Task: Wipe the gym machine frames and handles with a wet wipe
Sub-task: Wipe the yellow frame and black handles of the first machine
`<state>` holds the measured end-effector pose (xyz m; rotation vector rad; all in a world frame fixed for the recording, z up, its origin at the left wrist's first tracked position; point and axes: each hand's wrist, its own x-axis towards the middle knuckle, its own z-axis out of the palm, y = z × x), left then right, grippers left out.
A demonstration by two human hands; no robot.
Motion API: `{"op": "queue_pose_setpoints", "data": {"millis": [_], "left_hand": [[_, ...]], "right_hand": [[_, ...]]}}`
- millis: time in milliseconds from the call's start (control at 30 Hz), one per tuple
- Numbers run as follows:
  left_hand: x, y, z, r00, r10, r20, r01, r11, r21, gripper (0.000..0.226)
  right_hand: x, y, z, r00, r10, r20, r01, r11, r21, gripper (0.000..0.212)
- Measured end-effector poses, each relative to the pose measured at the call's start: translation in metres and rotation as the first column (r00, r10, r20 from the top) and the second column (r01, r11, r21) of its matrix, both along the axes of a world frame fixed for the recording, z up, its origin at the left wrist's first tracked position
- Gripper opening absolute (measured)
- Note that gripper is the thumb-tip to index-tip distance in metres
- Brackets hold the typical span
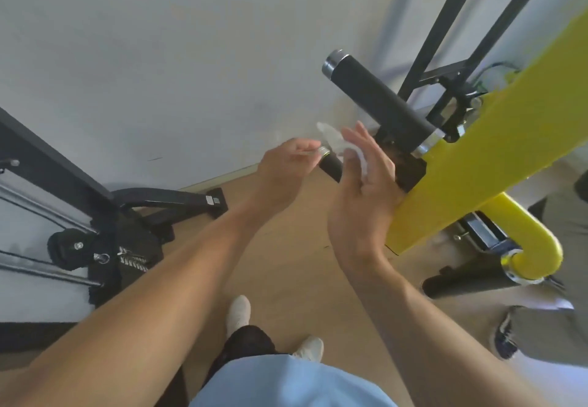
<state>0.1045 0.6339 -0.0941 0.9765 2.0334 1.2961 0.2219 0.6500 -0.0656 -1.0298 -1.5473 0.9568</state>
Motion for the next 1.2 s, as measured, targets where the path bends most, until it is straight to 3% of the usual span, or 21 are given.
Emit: {"op": "queue_pose_setpoints", "data": {"millis": [33,100,167,233,300,433,500,567,667,733,800,867,933,1067,1167,1200], "left_hand": [[-0.004,0.003,-0.003,0.999,-0.043,-0.017,0.043,0.999,0.009,0.016],[-0.012,0.007,-0.008,0.991,-0.132,0.007,0.131,0.99,0.046,0.02],[-0.019,0.01,-0.01,0.984,-0.176,0.026,0.174,0.983,0.064,0.024],[-0.024,0.016,-0.01,0.98,-0.194,0.036,0.191,0.979,0.063,0.023],[-0.03,0.023,-0.009,0.971,-0.232,0.064,0.229,0.972,0.06,0.017],[-0.038,0.032,-0.011,0.941,-0.326,0.09,0.322,0.945,0.06,0.015],[-0.039,0.033,-0.011,0.934,-0.345,0.088,0.34,0.938,0.071,0.017],[-0.039,0.035,-0.012,0.93,-0.358,0.078,0.353,0.933,0.075,0.018],[-0.038,0.039,-0.015,0.929,-0.363,0.073,0.36,0.932,0.054,0.017],[-0.039,0.041,-0.018,0.926,-0.369,0.073,0.368,0.929,0.035,0.015],[-0.039,0.042,-0.018,0.926,-0.373,0.062,0.372,0.928,0.034,0.014],[-0.038,0.041,-0.018,0.925,-0.378,0.039,0.377,0.925,0.045,0.018],[-0.038,0.04,-0.019,0.92,-0.391,0.024,0.389,0.919,0.06,0.021],[-0.039,0.042,-0.019,0.927,-0.374,0.042,0.37,0.926,0.078,0.017],[-0.038,0.043,-0.02,0.921,-0.384,0.06,0.379,0.922,0.085,0.017],[-0.038,0.043,-0.02,0.918,-0.389,0.075,0.382,0.92,0.087,0.016]], "right_hand": [[0.0,0.005,-0.009,0.982,-0.011,0.189,-0.011,0.993,0.117,0.027],[0.001,0.017,-0.028,0.836,-0.068,0.544,-0.116,0.948,0.297,0.026],[0.002,0.018,-0.037,0.654,-0.072,0.753,-0.226,0.931,0.286,0.034],[0.003,0.01,-0.037,0.491,-0.064,0.869,-0.28,0.933,0.227,0.057],[-0.001,0.003,-0.031,0.424,-0.077,0.902,-0.277,0.938,0.21,0.068],[-0.012,0.02,-0.016,0.426,-0.133,0.895,-0.229,0.941,0.249,0.037],[-0.014,0.033,-0.009,0.423,-0.074,0.903,-0.223,0.957,0.183,0.028],[-0.014,0.041,-0.007,0.291,-0.007,0.957,-0.192,0.979,0.066,0.025],[-0.01,0.035,-0.005,0.052,-0.155,0.986,-0.135,0.978,0.161,0.043],[-0.002,0.03,-0.001,-0.017,-0.283,0.959,-0.106,0.954,0.28,0.044],[-0.001,0.03,-0.003,-0.106,-0.223,0.969,-0.096,0.972,0.213,0.038],[-0.009,0.038,-0.007,0.047,-0.121,0.992,-0.138,0.982,0.127,0.031],[-0.017,0.045,-0.011,0.202,-0.108,0.973,-0.166,0.976,0.142,0.025],[-0.011,0.047,-0.021,0.183,-0.204,0.962,-0.166,0.958,0.234,0.013],[-0.004,0.039,-0.013,0.125,-0.253,0.959,-0.105,0.958,0.266,0.043],[-0.006,0.04,-0.014,0.126,-0.218,0.968,-0.095,0.968,0.231,0.041]]}}
